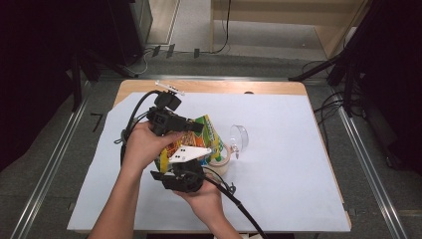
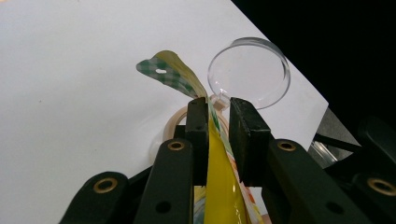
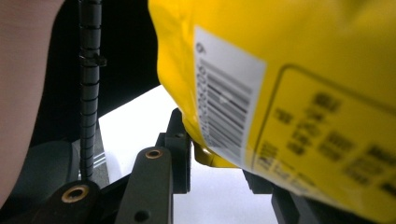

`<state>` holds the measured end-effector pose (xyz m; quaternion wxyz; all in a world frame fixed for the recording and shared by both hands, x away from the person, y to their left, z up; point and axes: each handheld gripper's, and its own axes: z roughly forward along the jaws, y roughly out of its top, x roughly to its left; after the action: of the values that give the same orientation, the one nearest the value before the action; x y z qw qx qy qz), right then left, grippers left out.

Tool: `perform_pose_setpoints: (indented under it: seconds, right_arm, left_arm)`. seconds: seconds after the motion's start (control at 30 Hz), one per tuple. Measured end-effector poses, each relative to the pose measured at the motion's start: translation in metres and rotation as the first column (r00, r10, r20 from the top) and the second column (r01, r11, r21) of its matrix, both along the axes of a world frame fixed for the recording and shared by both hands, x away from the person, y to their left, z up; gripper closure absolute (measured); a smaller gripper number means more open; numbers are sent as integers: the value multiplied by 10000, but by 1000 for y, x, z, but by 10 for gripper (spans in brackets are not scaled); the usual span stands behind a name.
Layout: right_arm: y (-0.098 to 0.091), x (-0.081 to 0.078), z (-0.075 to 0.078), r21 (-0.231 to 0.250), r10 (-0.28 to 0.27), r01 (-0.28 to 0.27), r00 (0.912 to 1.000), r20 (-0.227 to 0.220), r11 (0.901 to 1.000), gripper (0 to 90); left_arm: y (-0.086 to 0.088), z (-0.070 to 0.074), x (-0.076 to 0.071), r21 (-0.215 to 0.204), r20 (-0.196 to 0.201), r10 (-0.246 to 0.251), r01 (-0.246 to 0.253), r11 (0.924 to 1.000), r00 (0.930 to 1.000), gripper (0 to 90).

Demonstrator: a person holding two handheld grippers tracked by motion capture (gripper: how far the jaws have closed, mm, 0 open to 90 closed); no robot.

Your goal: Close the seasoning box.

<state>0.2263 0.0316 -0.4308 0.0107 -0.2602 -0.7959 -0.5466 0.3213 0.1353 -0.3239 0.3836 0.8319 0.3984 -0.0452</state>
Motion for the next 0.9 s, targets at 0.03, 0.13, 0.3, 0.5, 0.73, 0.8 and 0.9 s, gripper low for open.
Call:
perform_pose_setpoints:
  seconds: [0.03, 0.13, 0.3, 0.5, 0.73, 0.8, 0.9]
  right_arm:
    - [0, -1, 1, 3, -17, 17, 10000, 30, 10000, 691]
    - [0, -2, 1, 24, -22, 22, 9999, 108, 10000, 691]
    - [1, 0, -1, 57, -60, 61, 10000, -45, 10000, 689]
    - [1, -2, -2, 25, -111, 111, 9998, 149, 9999, 687]
    - [2, -3, -3, 14, -186, 186, 9994, 291, 9998, 659]
    - [2, -4, -4, 40, -198, 197, 9993, 331, 9998, 666]
    - [1, -5, -5, 14, -265, 265, 9987, 432, 9996, 683]
  left_arm:
    - [1, 0, 0, 38, -37, -1, 1, 10000, 10000, 786]
    - [1, 0, 0, 14, 11, 36, -36, 10000, 10000, 802]
    - [-2, 0, -1, 192, 65, 68, -69, 9998, 10000, 815]
    - [-1, -1, -1, 203, 54, 99, -100, 9997, 9999, 836]
    - [-2, 1, -3, 305, 252, 113, -121, 9995, 9996, 846]
    - [-2, 1, -4, 337, 253, 110, -118, 9994, 9996, 851]
    - [-1, 1, -3, 339, 218, 179, -186, 9993, 9996, 850]
